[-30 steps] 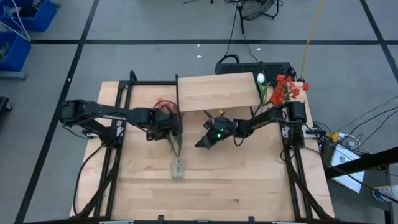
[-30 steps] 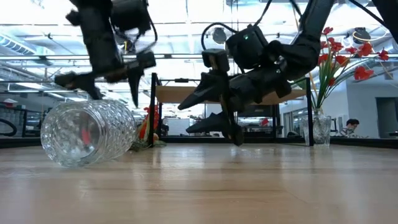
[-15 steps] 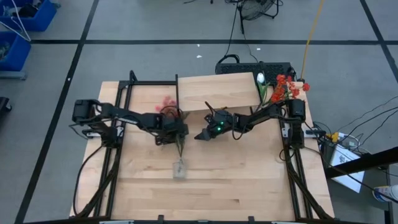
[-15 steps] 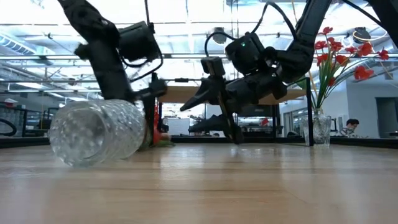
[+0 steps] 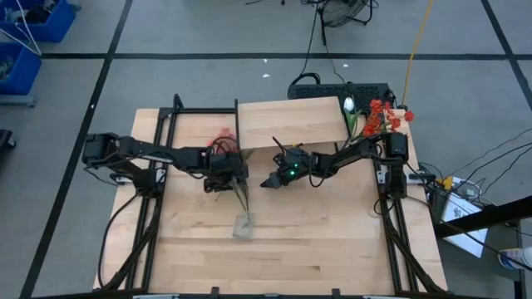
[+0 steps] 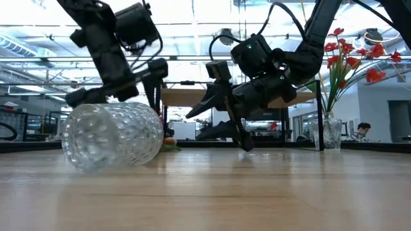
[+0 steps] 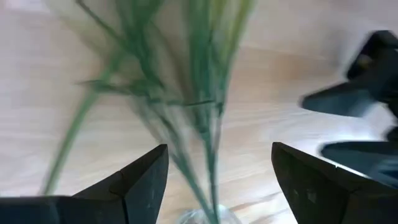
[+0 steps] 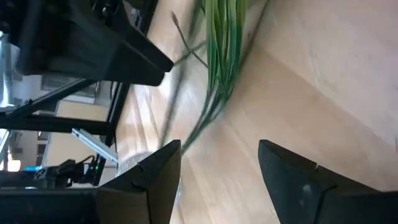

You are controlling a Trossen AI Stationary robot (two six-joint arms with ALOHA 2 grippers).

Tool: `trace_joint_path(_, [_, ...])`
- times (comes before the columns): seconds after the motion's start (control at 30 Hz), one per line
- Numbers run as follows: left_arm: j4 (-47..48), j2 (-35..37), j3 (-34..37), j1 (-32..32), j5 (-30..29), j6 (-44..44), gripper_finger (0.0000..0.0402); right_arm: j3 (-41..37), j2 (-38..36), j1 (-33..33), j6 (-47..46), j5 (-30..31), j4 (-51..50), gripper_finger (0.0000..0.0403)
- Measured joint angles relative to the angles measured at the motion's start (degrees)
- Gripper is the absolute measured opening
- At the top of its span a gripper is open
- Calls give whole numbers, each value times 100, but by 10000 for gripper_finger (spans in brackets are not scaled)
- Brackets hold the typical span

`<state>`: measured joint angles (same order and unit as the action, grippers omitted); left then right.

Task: Pick and place flowers into a vace then onto a shelf
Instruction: Put the pink flowers into the left transparent vase

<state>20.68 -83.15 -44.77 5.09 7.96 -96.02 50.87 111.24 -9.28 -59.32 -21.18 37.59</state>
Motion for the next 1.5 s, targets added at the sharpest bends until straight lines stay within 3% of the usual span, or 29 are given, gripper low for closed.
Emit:
trace_joint_path(0.17, [690,459,-6,39,-322,278,291,3,0,-2,-47,42,33,208])
trace_joint_path(0.27, [1560,466,21,145,-338,489,292,19,2,5,-59,60,50,208])
trace_joint_path(0.4, [1947,269,27,329,-357,608,292,86,2,66,-102,149,-40,208])
trace_joint_path(0.6, [825,-309,6,540,125,1029,292,291,134,157,-108,234,-80,208])
trace_joint_path(0.87, [825,-966,-7,526,350,1072,292,387,405,239,-127,175,-47,208])
trace_joint_path(1.17, [224,-962,-49,513,460,777,292,390,431,297,-150,197,157,208])
trace_joint_path(1.5, [-1119,-990,-45,506,275,596,292,398,436,304,-163,289,157,208])
